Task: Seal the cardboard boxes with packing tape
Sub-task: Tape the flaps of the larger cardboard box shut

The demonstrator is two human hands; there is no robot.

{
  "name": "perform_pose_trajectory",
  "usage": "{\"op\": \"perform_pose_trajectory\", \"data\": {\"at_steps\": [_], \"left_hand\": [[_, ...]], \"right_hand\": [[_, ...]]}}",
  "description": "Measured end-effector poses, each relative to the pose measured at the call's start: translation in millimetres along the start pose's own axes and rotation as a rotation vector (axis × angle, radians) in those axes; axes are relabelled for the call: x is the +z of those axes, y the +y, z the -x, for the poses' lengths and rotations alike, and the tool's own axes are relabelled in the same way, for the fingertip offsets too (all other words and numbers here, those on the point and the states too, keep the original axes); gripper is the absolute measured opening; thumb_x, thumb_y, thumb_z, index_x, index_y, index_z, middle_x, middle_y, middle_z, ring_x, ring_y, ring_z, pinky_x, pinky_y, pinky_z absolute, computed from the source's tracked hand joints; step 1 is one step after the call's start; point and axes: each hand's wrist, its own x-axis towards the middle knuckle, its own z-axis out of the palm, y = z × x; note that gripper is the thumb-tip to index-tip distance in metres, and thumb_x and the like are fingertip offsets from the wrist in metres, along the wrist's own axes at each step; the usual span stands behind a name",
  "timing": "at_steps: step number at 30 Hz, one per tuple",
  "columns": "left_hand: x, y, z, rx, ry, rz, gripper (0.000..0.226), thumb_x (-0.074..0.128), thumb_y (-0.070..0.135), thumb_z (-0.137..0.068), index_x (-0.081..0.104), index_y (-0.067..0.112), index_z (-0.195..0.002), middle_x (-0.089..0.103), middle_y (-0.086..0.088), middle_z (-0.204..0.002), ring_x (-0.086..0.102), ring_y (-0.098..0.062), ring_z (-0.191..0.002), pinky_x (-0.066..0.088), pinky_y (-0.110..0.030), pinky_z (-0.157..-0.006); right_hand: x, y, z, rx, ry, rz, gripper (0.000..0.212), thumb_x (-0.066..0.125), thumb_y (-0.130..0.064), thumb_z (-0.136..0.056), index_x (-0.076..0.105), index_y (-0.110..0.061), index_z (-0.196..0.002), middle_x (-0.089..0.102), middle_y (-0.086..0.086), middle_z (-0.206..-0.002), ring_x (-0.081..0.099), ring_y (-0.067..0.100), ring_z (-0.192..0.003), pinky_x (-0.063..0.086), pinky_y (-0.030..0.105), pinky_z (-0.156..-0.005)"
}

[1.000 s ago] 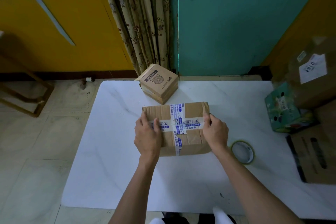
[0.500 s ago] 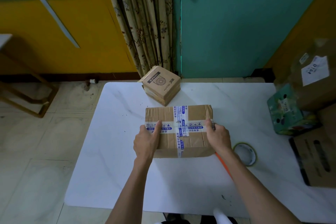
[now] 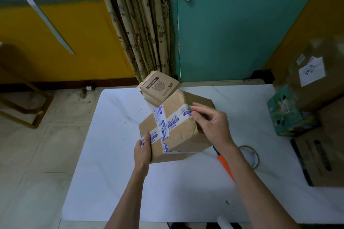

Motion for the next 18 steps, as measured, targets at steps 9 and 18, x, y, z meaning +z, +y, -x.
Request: {"op": "perform_pose_trajectory", "data": {"at_steps": [9,18], "left_hand": [[-22.8,40.2,8.1,0.157,0.128,-0.157,0.046,0.053,0.052,-0.1,0.074,0.014,-0.086,0.072,-0.003,-0.083,0.067,-0.023,-0.081,0.051,-0.033,-0.069],[-2.4,85.0,38.1,0.215,-0.315,-0.129,0.095,0.084,0.073,-0.059,0.049,0.03,-0.137,0.071,0.01,-0.117,0.072,-0.011,-0.101,0.059,-0.04,-0.092]], "right_hand": [[6.3,18.3,-3.5,0.43,-0.055,0.179,0.087,0.074,-0.076,-0.062,0.055,-0.023,-0.128,0.063,-0.005,-0.124,0.061,0.013,-0.107,0.052,0.034,-0.092],[20.1,4.9,3.5,0.28,0.076,0.5,0.059,0.069,-0.072,-0.072,0.062,-0.024,-0.106,0.067,-0.007,-0.098,0.062,0.016,-0.088,0.049,0.03,-0.069]]}}
